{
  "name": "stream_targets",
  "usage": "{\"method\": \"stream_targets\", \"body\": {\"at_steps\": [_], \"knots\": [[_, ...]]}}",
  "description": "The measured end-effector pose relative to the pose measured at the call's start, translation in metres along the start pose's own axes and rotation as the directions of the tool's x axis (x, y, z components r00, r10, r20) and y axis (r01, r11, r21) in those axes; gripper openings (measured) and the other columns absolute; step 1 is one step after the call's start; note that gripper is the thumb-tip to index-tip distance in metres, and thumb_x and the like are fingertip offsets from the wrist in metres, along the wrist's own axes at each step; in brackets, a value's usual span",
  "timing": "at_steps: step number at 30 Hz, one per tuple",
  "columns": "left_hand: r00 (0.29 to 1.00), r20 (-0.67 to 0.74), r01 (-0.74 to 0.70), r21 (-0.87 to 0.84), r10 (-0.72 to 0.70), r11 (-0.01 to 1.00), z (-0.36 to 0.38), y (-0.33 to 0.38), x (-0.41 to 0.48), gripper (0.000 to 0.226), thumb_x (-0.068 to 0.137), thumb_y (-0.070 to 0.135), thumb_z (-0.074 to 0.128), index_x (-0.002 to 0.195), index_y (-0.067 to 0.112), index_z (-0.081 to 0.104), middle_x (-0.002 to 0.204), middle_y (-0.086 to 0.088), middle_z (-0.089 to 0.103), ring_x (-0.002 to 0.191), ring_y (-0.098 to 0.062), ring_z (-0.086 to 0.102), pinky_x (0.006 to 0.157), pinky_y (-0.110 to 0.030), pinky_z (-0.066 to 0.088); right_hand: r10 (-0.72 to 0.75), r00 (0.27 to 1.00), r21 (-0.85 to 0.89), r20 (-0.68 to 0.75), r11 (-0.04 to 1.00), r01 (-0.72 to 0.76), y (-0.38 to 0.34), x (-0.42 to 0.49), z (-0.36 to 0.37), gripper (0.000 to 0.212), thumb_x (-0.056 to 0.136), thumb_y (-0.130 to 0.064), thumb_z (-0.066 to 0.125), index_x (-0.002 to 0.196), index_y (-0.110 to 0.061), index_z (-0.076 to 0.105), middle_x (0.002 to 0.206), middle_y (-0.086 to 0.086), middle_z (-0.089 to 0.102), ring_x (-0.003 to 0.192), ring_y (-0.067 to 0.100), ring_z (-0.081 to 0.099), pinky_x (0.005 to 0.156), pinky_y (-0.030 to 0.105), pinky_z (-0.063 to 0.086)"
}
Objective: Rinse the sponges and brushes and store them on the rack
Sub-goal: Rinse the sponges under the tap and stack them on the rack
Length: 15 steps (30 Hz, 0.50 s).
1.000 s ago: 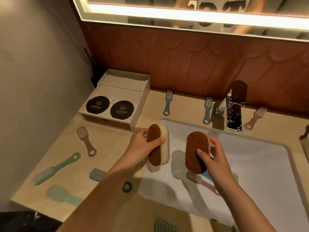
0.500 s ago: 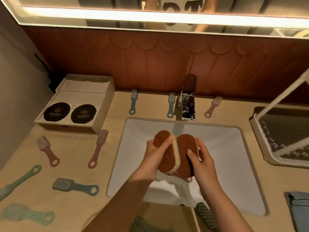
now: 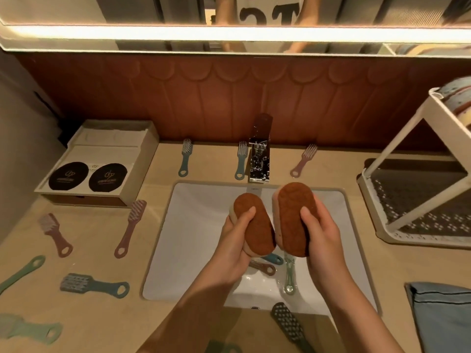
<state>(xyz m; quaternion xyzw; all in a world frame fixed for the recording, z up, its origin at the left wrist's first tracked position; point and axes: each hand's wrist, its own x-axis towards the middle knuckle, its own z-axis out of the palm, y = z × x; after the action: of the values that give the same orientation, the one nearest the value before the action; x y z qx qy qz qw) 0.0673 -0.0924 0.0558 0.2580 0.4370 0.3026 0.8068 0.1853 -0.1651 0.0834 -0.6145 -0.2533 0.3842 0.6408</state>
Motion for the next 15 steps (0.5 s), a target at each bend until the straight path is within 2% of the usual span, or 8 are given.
{"method": "stream_targets", "body": {"at_steps": [3, 7, 10, 13, 15], "knots": [[0.997, 0.082, -0.005, 0.051, 0.001, 0.999, 0.012, -0.003, -0.003, 0.050, 0.086, 0.038, 0.053, 0.130, 0.015, 0.051, 0.122, -0.015, 0.064, 0.113, -0.026, 0.061, 0.096, -0.041, 0.049, 0.029, 0.996, -0.010, 0.082, 1.000, -0.028, -0.002, 0.000, 0.006, 0.030, 0.096, -0.018, 0.043, 0.118, -0.033, 0.056, 0.112, -0.010, 0.066, 0.102, 0.003, 0.063, 0.081, 0.017, 0.053], [0.978, 0.198, 0.055, 0.063, -0.067, 0.996, 0.021, -0.003, -0.010, 0.047, 0.094, 0.046, 0.034, 0.120, 0.018, 0.061, 0.120, -0.011, 0.065, 0.112, -0.022, 0.062, 0.096, -0.037, 0.049, 0.103, 0.989, 0.025, 0.106, 0.994, -0.107, -0.004, 0.001, -0.001, 0.030, 0.097, -0.020, 0.041, 0.121, -0.026, 0.058, 0.112, -0.002, 0.067, 0.104, 0.012, 0.064, 0.088, 0.029, 0.052], [0.969, 0.242, 0.032, 0.071, -0.049, 0.997, 0.022, -0.008, -0.012, 0.054, 0.088, 0.039, 0.045, 0.137, 0.017, 0.043, 0.129, -0.012, 0.059, 0.119, -0.025, 0.057, 0.097, -0.037, 0.050, 0.154, 0.984, 0.087, 0.092, 0.983, -0.162, -0.004, 0.003, -0.010, 0.029, 0.097, -0.021, 0.040, 0.117, -0.023, 0.060, 0.111, 0.002, 0.068, 0.103, 0.016, 0.064, 0.088, 0.033, 0.051], [0.955, 0.292, 0.007, 0.125, -0.044, 0.992, 0.028, -0.011, -0.014, 0.061, 0.080, 0.041, 0.051, 0.137, 0.024, 0.036, 0.128, -0.010, 0.060, 0.114, -0.025, 0.060, 0.091, -0.040, 0.053, 0.182, 0.979, 0.098, 0.097, 0.977, -0.192, -0.002, 0.004, -0.015, 0.025, 0.097, -0.022, 0.039, 0.105, -0.031, 0.062, 0.108, 0.000, 0.068, 0.100, 0.014, 0.064, 0.088, 0.032, 0.050], [0.952, 0.302, 0.009, 0.131, -0.048, 0.991, 0.032, -0.014, -0.013, 0.066, 0.076, 0.042, 0.054, 0.137, 0.027, 0.034, 0.127, -0.010, 0.060, 0.112, -0.026, 0.061, 0.092, -0.045, 0.051, 0.209, 0.973, 0.082, 0.098, 0.973, -0.218, 0.003, 0.004, -0.019, 0.025, 0.097, -0.025, 0.038, 0.110, -0.030, 0.060, 0.113, 0.002, 0.066, 0.104, 0.016, 0.062, 0.091, 0.034, 0.049]]}}
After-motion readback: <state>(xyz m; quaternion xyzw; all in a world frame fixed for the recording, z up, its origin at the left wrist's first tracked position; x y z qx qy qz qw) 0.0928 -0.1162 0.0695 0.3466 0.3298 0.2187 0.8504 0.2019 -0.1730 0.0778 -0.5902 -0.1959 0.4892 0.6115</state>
